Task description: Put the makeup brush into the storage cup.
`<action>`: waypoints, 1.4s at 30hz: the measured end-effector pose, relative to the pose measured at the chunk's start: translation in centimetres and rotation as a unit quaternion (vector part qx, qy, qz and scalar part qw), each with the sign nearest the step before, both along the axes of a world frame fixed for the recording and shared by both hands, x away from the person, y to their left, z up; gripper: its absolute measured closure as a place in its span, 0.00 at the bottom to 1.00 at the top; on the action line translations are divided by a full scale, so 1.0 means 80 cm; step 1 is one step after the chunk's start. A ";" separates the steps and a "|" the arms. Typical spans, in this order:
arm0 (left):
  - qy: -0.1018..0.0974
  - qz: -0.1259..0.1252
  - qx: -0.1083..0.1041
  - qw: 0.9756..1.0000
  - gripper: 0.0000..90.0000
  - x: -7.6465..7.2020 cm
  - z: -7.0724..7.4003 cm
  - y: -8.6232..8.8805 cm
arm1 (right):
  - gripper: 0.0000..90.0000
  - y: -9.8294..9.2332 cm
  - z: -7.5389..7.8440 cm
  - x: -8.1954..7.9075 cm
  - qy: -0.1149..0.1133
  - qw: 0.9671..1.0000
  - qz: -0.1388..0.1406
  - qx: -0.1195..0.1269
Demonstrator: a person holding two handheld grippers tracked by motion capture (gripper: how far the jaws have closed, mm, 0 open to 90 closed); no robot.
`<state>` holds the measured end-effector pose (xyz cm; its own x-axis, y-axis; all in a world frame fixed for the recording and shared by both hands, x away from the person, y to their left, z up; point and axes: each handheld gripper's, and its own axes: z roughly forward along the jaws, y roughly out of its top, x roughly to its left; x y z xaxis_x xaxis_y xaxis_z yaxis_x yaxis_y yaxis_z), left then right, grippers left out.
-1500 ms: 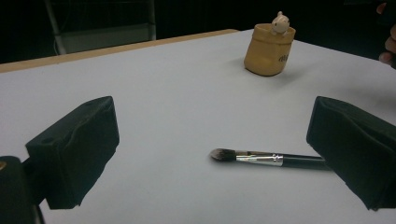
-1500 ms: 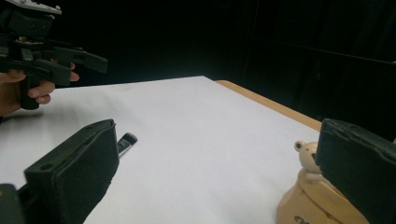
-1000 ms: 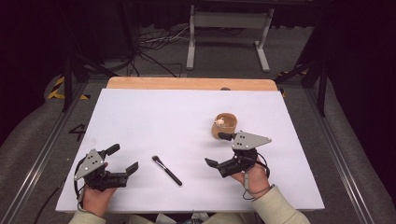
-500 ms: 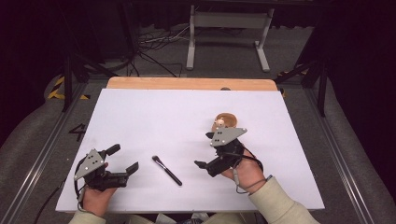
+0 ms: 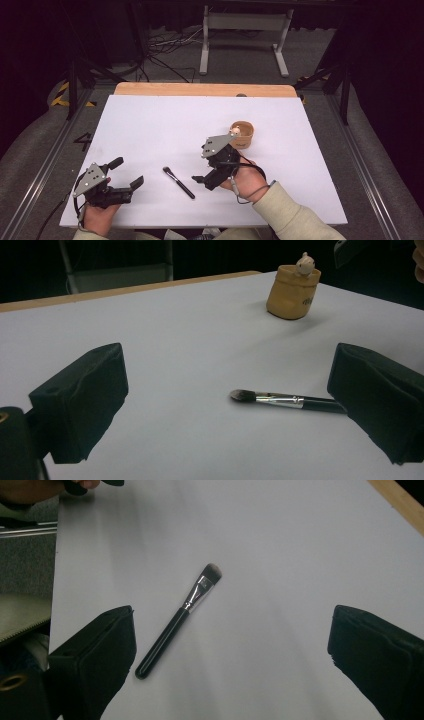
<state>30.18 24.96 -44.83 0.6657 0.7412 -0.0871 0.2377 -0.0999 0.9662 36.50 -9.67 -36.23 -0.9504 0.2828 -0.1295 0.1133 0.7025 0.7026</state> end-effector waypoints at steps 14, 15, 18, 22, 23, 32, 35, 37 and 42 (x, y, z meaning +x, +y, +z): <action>0.004 -0.008 0.000 1.000 0.04 0.005 0.000 -0.003 | 0.06 0.034 0.007 0.020 0.034 0.994 -0.003 -0.104; 0.003 -0.010 0.001 1.000 0.04 0.006 0.000 -0.003 | 0.06 0.038 0.008 0.022 0.039 0.992 -0.002 -0.119; 0.005 -0.010 0.000 1.000 0.04 0.007 0.000 -0.005 | 0.06 0.044 0.010 0.025 0.041 0.990 0.002 -0.135; 0.008 -0.010 0.000 1.000 0.04 0.007 0.000 -0.006 | 0.06 0.051 0.010 0.027 0.044 0.988 0.008 -0.146; 0.008 -0.011 0.002 1.000 0.03 0.008 0.000 -0.006 | 0.06 0.055 0.009 0.027 0.051 0.986 0.009 -0.157; 0.009 -0.014 0.003 1.000 0.03 0.012 0.000 -0.009 | 0.06 0.067 0.005 0.028 0.064 0.979 0.019 -0.192; 0.011 -0.015 0.003 1.000 0.03 0.013 -0.001 -0.009 | 0.06 0.071 0.004 0.028 0.071 0.977 0.021 -0.198; 0.011 -0.016 0.004 1.000 0.03 0.013 0.000 -0.009 | 0.06 0.074 0.004 0.029 0.073 0.976 0.024 -0.203; 0.011 -0.014 0.003 1.000 0.03 0.013 -0.001 -0.009 | 0.06 0.080 0.001 0.032 0.082 0.972 0.025 -0.217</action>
